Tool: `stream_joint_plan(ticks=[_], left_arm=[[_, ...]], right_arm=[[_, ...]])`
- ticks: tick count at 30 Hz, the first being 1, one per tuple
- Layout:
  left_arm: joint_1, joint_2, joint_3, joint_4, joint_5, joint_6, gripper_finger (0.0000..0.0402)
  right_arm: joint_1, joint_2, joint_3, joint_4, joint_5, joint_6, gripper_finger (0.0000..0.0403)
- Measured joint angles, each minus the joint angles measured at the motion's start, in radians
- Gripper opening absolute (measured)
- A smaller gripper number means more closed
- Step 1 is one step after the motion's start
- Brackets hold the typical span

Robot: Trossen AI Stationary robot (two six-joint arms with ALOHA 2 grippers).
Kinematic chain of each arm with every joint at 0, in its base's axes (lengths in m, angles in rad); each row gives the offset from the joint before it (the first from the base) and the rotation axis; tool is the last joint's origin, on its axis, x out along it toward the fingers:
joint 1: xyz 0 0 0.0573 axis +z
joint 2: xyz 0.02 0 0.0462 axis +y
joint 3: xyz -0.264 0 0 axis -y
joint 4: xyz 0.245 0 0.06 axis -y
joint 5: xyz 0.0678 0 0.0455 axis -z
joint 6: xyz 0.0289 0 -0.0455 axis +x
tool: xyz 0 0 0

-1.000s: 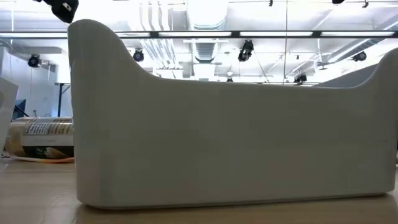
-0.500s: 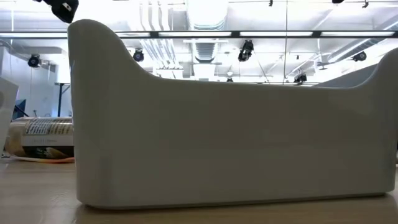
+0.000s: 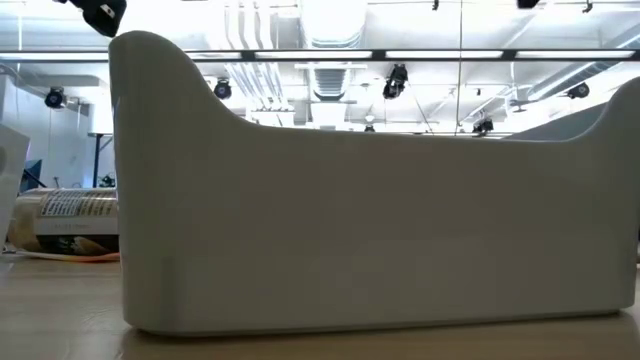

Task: Pick & Place Food Item
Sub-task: Put the orange seasoning pack into the left gray bin

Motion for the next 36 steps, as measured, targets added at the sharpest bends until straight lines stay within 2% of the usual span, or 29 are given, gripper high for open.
stream_joint_plan(ticks=[2, 5, 8, 10, 14, 19, 23, 27, 30, 36], left_arm=[[0.0, 0.007, 0.0, 0.059, 0.0, -0.021, 0.0], [-0.001, 0.023, 0.0, 0.154, -0.004, -0.199, 0.0], [0.003, 0.046, 0.001, 0.236, -0.058, -0.221, 0.0], [0.002, 0.066, 0.001, 0.265, -0.052, -0.214, 0.0], [0.002, 0.098, 0.0, 0.256, 0.002, -0.239, 0.0], [0.002, 0.099, 0.0, 0.249, 0.05, -0.427, 0.0], [0.002, 0.096, 0.0, 0.246, 0.05, -0.59, 0.0], [0.002, 0.096, 0.0, 0.22, 0.053, -0.577, 0.0], [0.002, 0.098, 0.001, 0.223, 0.015, -0.545, 0.0], [0.003, 0.098, 0.001, 0.223, -0.127, -0.588, 0.0]], right_arm=[[0.0, 0.043, 0.0, 0.004, 0.0, 0.052, 0.0213], [0.0, 0.101, -0.001, 0.037, 0.006, 0.115, 0.0213], [0.0, 0.15, -0.001, 0.123, 0.02, 0.177, 0.0213], [0.0, 0.171, -0.001, 0.185, 0.02, 0.184, 0.0213], [0.001, 0.183, 0.0, 0.203, 0.02, 0.184, 0.0213], [0.001, 0.195, 0.0, 0.209, 0.019, 0.191, 0.0213], [0.001, 0.194, 0.0, 0.21, 0.018, 0.296, 0.0213], [0.0, 0.194, 0.0, 0.21, 0.018, 0.408, 0.0213], [0.0, 0.194, 0.0, 0.191, 0.019, 0.361, 0.0213], [0.003, 0.192, -0.001, 0.127, 0.014, 0.415, 0.0213]])
